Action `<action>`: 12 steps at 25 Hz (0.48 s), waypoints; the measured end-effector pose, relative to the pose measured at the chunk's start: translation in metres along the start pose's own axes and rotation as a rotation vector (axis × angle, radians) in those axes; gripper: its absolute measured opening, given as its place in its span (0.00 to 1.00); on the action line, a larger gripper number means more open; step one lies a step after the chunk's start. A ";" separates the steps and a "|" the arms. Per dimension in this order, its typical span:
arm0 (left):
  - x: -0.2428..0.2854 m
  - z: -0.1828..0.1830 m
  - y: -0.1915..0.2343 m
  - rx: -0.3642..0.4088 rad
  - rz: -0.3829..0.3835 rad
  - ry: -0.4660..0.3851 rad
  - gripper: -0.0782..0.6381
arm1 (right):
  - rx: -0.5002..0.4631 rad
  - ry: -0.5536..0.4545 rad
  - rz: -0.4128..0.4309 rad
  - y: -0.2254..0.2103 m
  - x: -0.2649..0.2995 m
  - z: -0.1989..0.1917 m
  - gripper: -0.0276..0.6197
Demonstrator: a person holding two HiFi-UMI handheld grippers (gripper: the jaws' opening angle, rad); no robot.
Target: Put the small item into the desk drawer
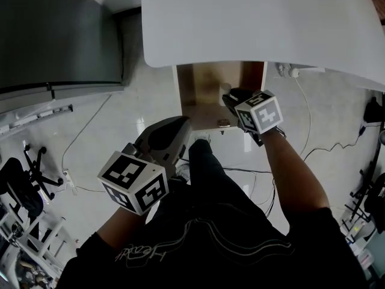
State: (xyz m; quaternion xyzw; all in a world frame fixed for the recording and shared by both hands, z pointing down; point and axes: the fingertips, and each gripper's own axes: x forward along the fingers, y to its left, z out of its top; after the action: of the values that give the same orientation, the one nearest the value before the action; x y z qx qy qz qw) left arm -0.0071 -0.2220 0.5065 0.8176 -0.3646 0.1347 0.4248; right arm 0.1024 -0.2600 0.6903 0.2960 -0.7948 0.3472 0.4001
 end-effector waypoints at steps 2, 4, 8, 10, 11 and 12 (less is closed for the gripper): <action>0.001 -0.011 0.004 -0.023 0.011 0.007 0.14 | -0.009 0.034 0.013 -0.003 0.013 -0.007 0.22; 0.001 -0.021 0.011 -0.046 0.019 0.016 0.14 | -0.011 0.065 0.018 -0.006 0.026 -0.013 0.22; -0.003 -0.032 0.023 -0.077 0.045 0.029 0.14 | -0.019 0.127 0.027 -0.010 0.052 -0.020 0.22; -0.002 -0.037 0.024 -0.086 0.049 0.028 0.14 | -0.033 0.172 0.031 -0.015 0.060 -0.028 0.22; -0.001 -0.039 0.024 -0.089 0.052 0.029 0.14 | -0.032 0.195 0.036 -0.017 0.064 -0.033 0.22; -0.001 -0.040 0.025 -0.092 0.058 0.032 0.14 | -0.027 0.215 0.042 -0.019 0.068 -0.037 0.22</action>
State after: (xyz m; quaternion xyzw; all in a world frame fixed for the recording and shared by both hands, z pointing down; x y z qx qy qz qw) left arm -0.0222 -0.1988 0.5453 0.7841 -0.3869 0.1432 0.4637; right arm 0.0981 -0.2551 0.7701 0.2349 -0.7579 0.3743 0.4798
